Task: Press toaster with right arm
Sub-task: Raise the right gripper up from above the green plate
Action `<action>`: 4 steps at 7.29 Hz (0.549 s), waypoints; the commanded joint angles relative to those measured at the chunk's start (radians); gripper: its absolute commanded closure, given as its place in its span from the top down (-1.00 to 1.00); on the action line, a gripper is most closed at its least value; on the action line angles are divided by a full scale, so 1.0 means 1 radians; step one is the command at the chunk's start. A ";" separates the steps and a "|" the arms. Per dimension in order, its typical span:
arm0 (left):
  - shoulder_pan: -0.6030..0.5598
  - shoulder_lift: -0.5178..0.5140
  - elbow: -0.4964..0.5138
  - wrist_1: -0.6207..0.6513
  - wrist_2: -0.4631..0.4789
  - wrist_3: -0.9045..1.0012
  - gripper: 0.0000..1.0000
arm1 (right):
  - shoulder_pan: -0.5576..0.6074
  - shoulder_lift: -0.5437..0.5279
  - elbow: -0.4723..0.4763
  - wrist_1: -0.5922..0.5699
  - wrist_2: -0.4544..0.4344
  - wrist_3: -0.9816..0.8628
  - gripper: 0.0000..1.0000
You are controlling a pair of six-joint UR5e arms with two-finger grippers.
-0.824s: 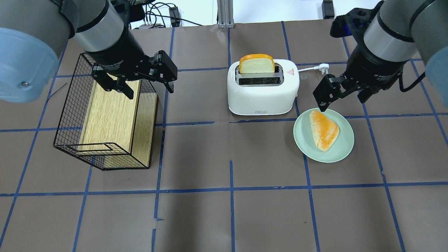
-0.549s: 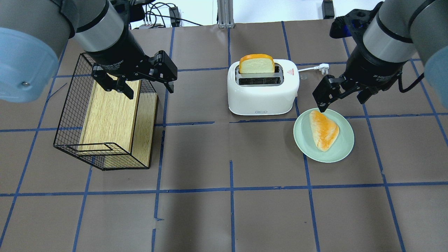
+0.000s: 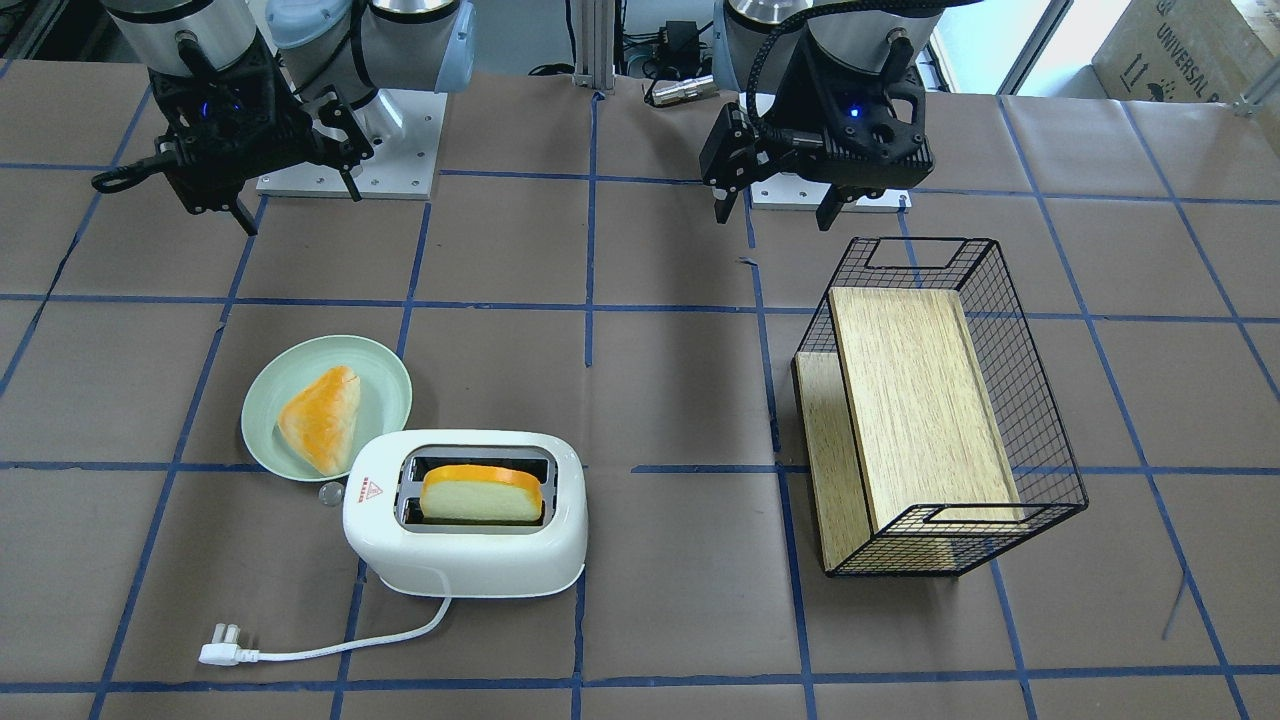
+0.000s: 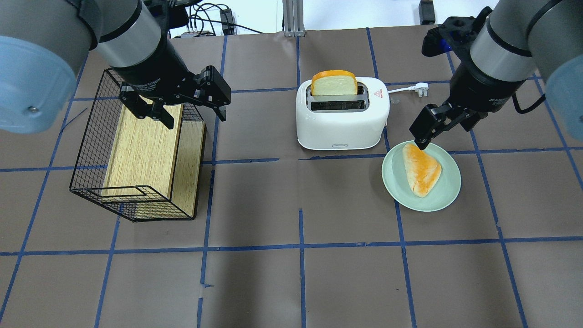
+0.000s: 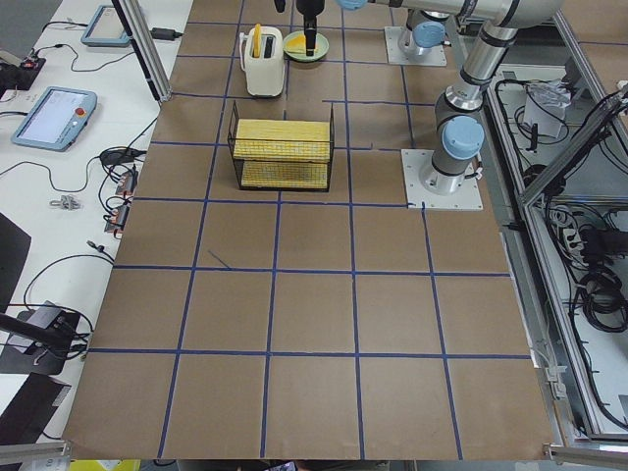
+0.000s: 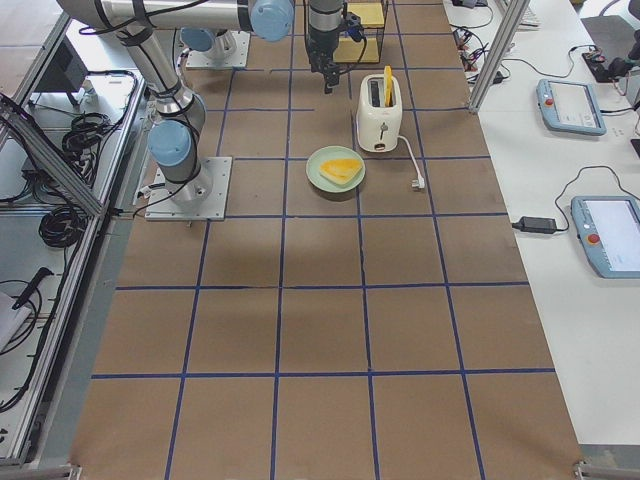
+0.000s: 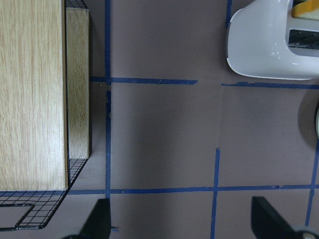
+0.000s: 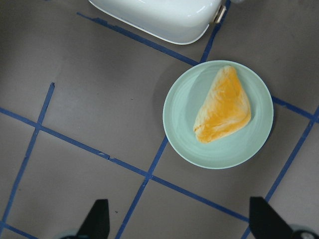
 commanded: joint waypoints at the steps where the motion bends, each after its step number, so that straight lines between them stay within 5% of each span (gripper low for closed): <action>1: 0.000 -0.001 0.000 0.000 0.000 0.000 1.00 | -0.006 0.107 -0.003 -0.197 -0.012 -0.418 0.77; 2: 0.000 -0.001 0.000 0.000 0.000 0.000 1.00 | -0.004 0.121 -0.023 -0.204 -0.034 -0.454 -0.20; 3: 0.000 0.000 0.000 0.000 0.000 0.000 1.00 | -0.004 0.131 -0.028 -0.208 -0.056 -0.472 -0.55; 4: 0.000 -0.001 0.000 0.000 0.000 0.000 1.00 | -0.003 0.179 -0.044 -0.246 -0.055 -0.541 -0.62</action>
